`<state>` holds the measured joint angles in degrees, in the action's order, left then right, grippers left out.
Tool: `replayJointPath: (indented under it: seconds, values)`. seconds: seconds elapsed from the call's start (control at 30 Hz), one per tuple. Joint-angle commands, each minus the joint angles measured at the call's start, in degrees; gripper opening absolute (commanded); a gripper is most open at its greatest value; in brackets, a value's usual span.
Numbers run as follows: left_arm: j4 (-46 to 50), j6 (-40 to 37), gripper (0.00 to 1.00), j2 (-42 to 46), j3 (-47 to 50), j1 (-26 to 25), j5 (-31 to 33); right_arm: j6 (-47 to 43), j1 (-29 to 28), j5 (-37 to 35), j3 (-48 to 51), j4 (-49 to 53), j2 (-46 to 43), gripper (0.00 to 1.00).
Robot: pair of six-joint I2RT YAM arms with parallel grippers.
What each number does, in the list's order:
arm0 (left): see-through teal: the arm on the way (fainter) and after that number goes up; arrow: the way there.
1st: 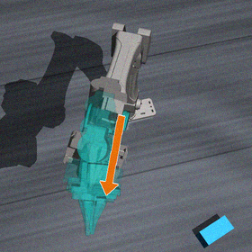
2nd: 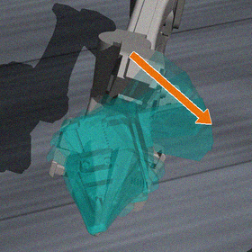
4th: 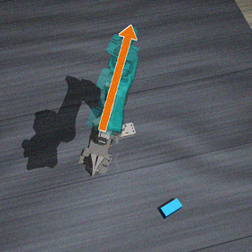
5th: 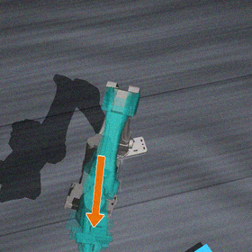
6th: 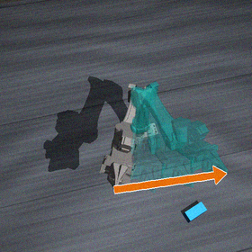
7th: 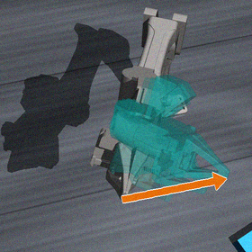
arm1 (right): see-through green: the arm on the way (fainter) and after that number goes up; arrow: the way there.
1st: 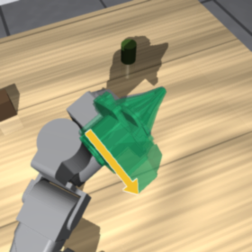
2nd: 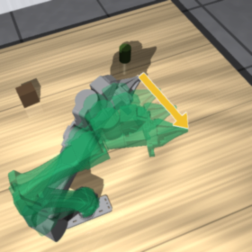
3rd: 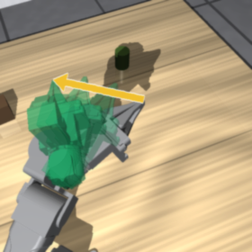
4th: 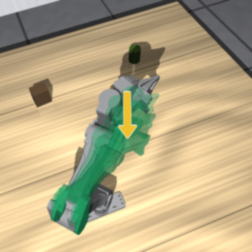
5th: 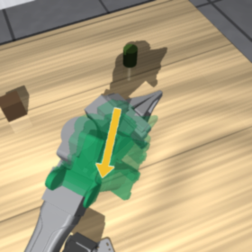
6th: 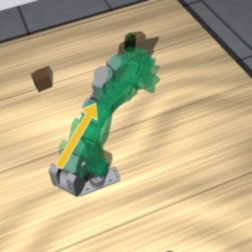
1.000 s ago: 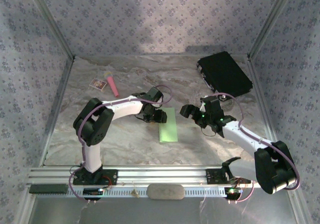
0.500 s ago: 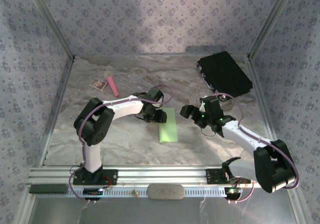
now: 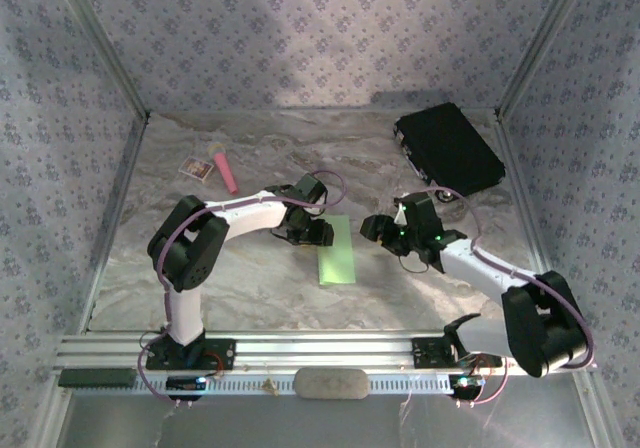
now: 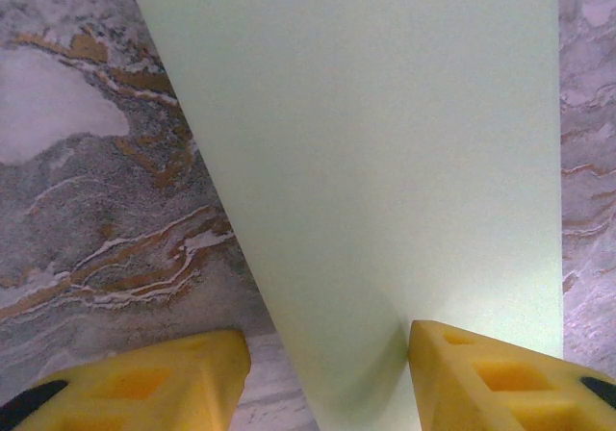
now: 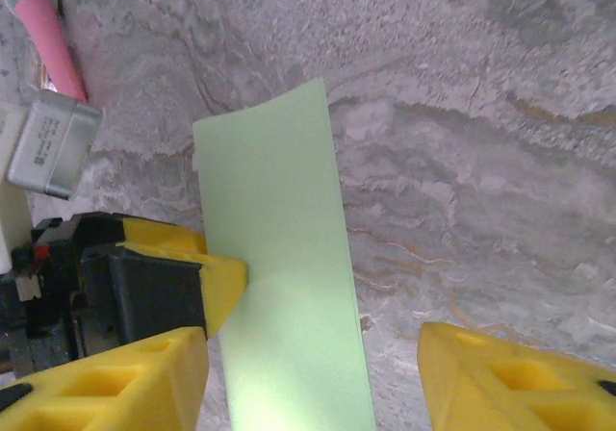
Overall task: Fold a paper plane with a square sheet of paper (pick it up from the middle)
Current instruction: Hold the paper at the center of the table.
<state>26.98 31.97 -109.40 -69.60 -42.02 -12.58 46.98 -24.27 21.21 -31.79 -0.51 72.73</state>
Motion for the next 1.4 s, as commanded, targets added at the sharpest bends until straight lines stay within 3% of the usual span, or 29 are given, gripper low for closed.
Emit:
replayJointPath:
  seconds: [0.0,0.2,0.33,0.63,1.1,1.37]
  values:
    - [4.8,-1.2,0.52,-3.6,1.9,1.5,9.5,-1.7,-1.3,2.5,-2.1,-0.6,2.9,0.50]
    - [4.8,-1.0,0.52,-3.6,2.0,1.5,9.6,-2.7,-3.7,4.2,-5.2,-0.7,9.5,0.23]
    - [4.5,-1.0,0.52,-3.5,2.4,1.5,9.6,-3.1,-5.0,4.7,-7.2,-0.2,13.1,0.12]
    - [4.6,-1.4,0.53,-4.3,1.8,1.4,9.6,-2.8,-3.3,-1.2,-6.5,4.4,10.7,0.15]
    - [4.4,-1.6,0.53,-5.0,1.6,1.5,9.1,-3.5,-4.2,3.5,-8.2,2.0,14.5,0.13]
    - [4.3,-1.6,0.53,-5.1,1.6,1.5,9.0,-4.8,-6.3,7.0,-11.1,0.9,18.8,0.02]
